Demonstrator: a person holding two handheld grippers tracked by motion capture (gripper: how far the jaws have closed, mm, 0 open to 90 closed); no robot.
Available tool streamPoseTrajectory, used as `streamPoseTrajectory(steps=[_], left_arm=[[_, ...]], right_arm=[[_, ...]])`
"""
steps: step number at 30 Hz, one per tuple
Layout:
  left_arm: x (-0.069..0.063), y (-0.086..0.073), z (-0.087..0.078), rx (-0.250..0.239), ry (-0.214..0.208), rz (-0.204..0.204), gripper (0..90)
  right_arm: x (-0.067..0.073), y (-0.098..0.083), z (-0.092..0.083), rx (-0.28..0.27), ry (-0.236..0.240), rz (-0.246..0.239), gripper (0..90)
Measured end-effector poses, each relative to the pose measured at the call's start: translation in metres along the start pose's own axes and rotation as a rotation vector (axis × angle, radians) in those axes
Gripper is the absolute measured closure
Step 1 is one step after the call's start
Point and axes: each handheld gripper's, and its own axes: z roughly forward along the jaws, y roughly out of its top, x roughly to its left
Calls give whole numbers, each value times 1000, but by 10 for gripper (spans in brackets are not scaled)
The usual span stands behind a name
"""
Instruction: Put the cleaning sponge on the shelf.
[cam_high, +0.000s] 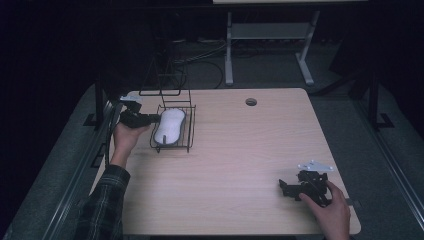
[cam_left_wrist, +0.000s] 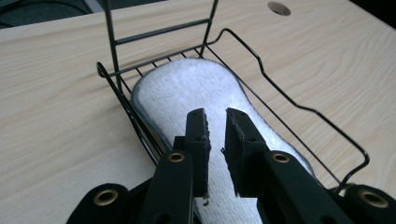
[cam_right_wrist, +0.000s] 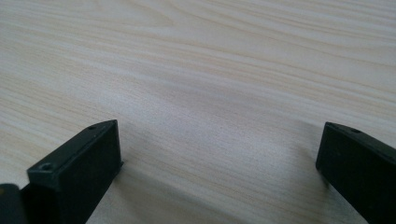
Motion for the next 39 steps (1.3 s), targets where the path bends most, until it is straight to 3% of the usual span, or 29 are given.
streamPoseTrajectory(steps=[9, 11, 21, 29, 33, 39], left_arm=[[-12, -14, 9, 75, 10, 60, 783], [-14, -17, 13, 84, 7, 55, 783], [-20, -16, 21, 66, -17, 56, 782], [-21, -14, 8, 60, -15, 62, 727], [-23, -16, -2, 58, -30, 52, 632], [-31, -24, -15, 56, -22, 61, 510]], right_arm=[[0, 0, 0, 0, 0, 0, 0], [0, 0, 0, 0, 0, 0, 0], [0, 0, 0, 0, 0, 0, 0], [0, 0, 0, 0, 0, 0, 0], [0, 0, 0, 0, 0, 0, 0], [0, 0, 0, 0, 0, 0, 0]])
